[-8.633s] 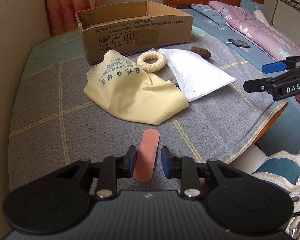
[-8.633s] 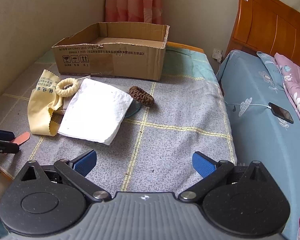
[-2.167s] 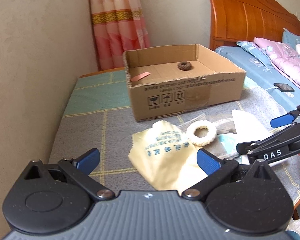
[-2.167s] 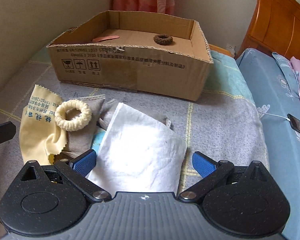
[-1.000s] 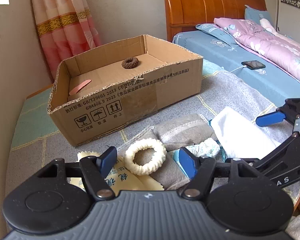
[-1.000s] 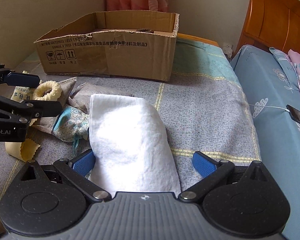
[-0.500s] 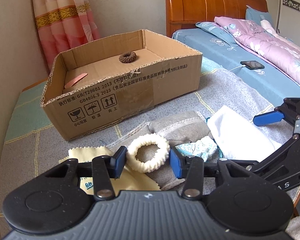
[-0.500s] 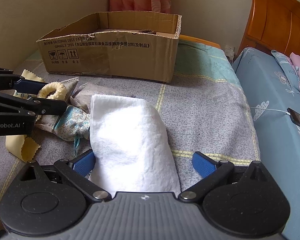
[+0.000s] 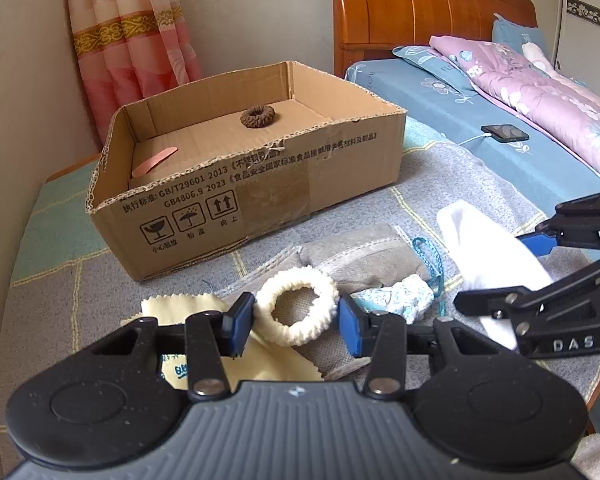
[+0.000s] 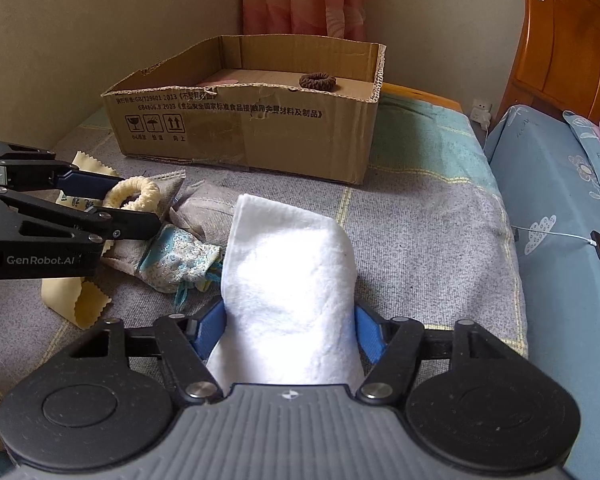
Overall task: Organize soft objects
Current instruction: 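Grasp the white towel with the right gripper while the left gripper grasps the cream hair tie, then carry the cream hair tie into the box and open the left gripper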
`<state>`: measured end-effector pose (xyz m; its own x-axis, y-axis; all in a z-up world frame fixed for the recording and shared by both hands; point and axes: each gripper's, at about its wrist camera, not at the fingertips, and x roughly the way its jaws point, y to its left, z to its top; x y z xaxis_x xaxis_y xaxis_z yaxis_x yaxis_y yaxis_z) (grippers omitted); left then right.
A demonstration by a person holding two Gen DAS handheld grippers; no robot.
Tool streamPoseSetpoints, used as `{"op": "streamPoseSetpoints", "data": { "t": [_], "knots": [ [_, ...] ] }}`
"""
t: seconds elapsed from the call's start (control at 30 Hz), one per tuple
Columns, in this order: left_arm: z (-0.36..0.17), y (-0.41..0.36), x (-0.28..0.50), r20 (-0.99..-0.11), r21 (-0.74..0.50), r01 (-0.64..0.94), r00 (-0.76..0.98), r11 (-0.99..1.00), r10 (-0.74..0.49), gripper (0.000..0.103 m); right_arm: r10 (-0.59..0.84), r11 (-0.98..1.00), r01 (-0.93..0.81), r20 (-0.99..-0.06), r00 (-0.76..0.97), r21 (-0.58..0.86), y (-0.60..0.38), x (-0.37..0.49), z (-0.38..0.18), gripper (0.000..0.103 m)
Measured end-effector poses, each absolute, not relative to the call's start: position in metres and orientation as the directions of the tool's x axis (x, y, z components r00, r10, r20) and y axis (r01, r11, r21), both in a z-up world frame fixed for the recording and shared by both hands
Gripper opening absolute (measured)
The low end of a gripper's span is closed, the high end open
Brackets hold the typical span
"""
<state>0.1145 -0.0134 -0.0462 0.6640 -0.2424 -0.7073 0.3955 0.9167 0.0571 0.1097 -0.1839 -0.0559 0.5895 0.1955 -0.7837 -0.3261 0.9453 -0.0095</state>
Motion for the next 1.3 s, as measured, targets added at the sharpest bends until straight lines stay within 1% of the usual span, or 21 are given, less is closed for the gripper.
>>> {"op": "streamPoseSetpoints", "data": {
  "t": [0.07,0.13,0.2,0.27,0.4,0.47,0.67,0.9,1.2,1.3],
  "knots": [
    [-0.045,-0.014,0.114,-0.705,0.059,0.400,0.665,0.915,-0.245,0.043,0.197,0.947,-0.322,-0.782,0.591,-0.005,-0.188,0.109,-0.053,0.055],
    [-0.044,-0.014,0.113,-0.704,0.059,0.405,0.665,0.912,-0.249,0.043,0.205,0.947,-0.320,-0.780,0.592,0.006,-0.194,0.107,-0.050,0.051],
    [-0.044,-0.015,0.112,-0.704,0.058,0.412,0.663,0.909,-0.256,0.043,0.209,0.948,-0.317,-0.778,0.592,0.014,-0.200,0.105,-0.046,0.050],
    [-0.043,-0.015,0.112,-0.705,0.058,0.419,0.660,0.906,-0.260,0.042,0.209,0.951,-0.310,-0.775,0.596,0.018,-0.206,0.104,-0.042,0.043],
    [-0.042,-0.014,0.112,-0.709,0.049,0.433,0.650,0.900,-0.274,0.040,0.218,0.955,-0.295,-0.772,0.597,0.041,-0.215,0.106,-0.035,0.040],
    [-0.039,-0.012,0.111,-0.708,0.043,0.441,0.646,0.896,-0.284,0.039,0.220,0.956,-0.291,-0.770,0.598,0.047,-0.216,0.107,-0.032,0.037],
    [-0.028,-0.006,0.108,-0.698,0.028,0.454,0.647,0.891,-0.308,0.038,0.221,0.950,-0.310,-0.755,0.617,0.025,-0.207,0.110,-0.024,0.037],
    [-0.005,-0.002,0.112,-0.672,0.050,0.463,0.671,0.885,-0.313,0.038,0.236,0.936,-0.352,-0.727,0.645,-0.009,-0.197,0.117,-0.012,0.037],
    [0.033,0.001,0.159,-0.600,0.140,0.426,0.755,0.894,-0.266,0.038,0.245,0.920,-0.387,-0.670,0.701,-0.068,-0.191,0.129,0.014,0.037],
    [0.038,0.001,0.183,-0.592,0.163,0.406,0.769,0.899,-0.240,0.038,0.243,0.919,-0.385,-0.652,0.718,-0.081,-0.191,0.134,0.023,0.037]
  ]
}}
